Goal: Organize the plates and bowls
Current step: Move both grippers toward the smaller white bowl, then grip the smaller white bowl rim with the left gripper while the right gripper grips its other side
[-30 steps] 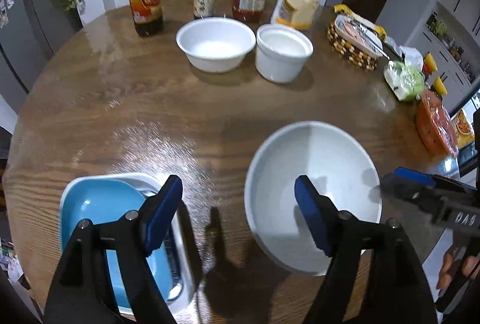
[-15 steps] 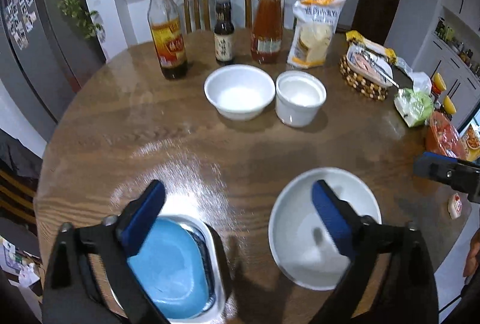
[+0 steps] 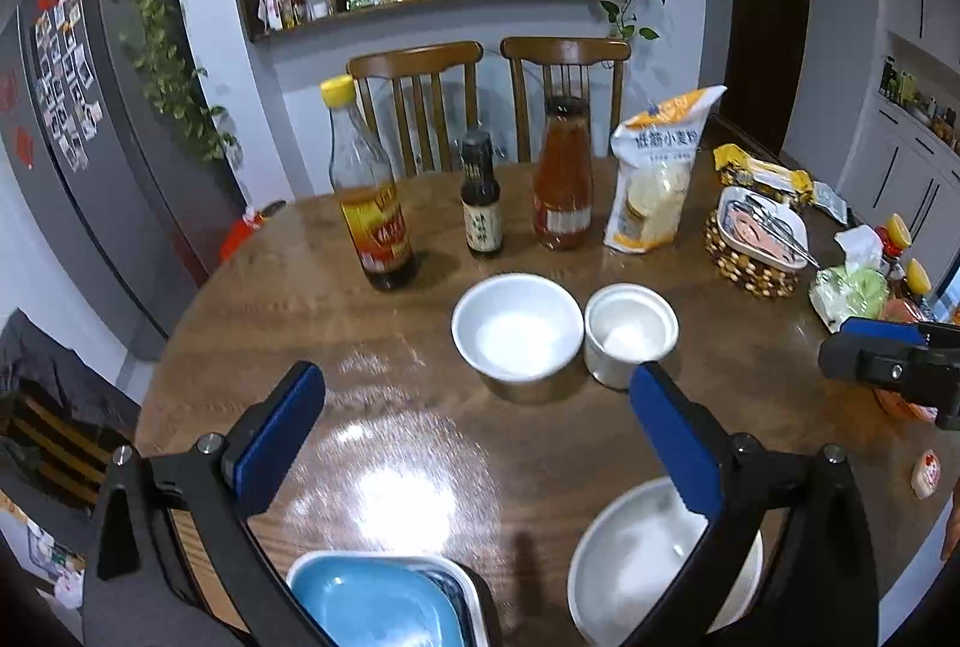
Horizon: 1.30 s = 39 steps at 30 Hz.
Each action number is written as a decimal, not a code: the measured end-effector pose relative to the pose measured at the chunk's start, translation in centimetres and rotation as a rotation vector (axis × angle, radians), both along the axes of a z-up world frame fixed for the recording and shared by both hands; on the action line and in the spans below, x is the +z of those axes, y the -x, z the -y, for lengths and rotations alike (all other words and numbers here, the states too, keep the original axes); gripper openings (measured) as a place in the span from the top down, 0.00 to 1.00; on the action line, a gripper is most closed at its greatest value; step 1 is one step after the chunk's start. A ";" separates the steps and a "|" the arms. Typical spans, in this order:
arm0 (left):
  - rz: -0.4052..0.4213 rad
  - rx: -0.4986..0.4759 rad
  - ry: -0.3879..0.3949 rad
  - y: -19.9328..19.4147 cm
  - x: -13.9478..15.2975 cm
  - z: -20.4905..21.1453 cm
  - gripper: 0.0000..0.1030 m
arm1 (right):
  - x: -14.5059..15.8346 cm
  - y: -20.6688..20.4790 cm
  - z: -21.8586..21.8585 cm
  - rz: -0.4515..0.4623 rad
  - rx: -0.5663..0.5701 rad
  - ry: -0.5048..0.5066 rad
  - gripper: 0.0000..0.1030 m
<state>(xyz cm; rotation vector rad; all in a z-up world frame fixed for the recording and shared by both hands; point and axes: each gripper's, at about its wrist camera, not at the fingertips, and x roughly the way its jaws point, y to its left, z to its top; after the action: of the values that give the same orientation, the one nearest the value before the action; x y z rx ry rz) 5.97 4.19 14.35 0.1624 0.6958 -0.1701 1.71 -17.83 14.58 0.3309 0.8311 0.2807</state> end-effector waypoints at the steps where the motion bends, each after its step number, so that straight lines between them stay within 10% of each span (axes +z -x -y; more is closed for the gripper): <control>1: 0.004 -0.005 -0.003 -0.3 0.2 0.1 0.01 | 0.0 -0.3 0.0 0.000 0.004 -0.004 0.35; 11: -0.015 0.020 -0.044 -6.6 -1.1 0.1 0.01 | -2.4 -5.5 -1.4 -0.074 0.041 -0.052 0.35; 20: -0.224 0.076 -0.005 -13.8 -8.5 -0.8 0.05 | -9.0 -9.7 -3.8 -0.228 0.062 -0.133 0.35; 25: -0.298 0.084 0.008 -16.1 -11.6 -0.8 0.24 | -11.2 -10.9 -4.6 -0.278 0.041 -0.175 0.35; 31: -0.440 0.059 0.037 -18.1 -14.8 -0.7 0.83 | -12.4 -11.8 -5.5 -0.304 0.041 -0.175 0.35; 39: -0.514 -0.011 0.033 -16.1 -14.6 -2.2 0.89 | -13.3 -12.5 -6.3 -0.327 0.044 -0.166 0.35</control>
<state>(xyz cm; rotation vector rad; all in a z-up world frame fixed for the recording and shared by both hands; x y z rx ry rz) 22.06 6.43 -0.26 0.0906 1.2028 -0.2374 14.26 -11.55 1.30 0.5236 1.1411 0.3435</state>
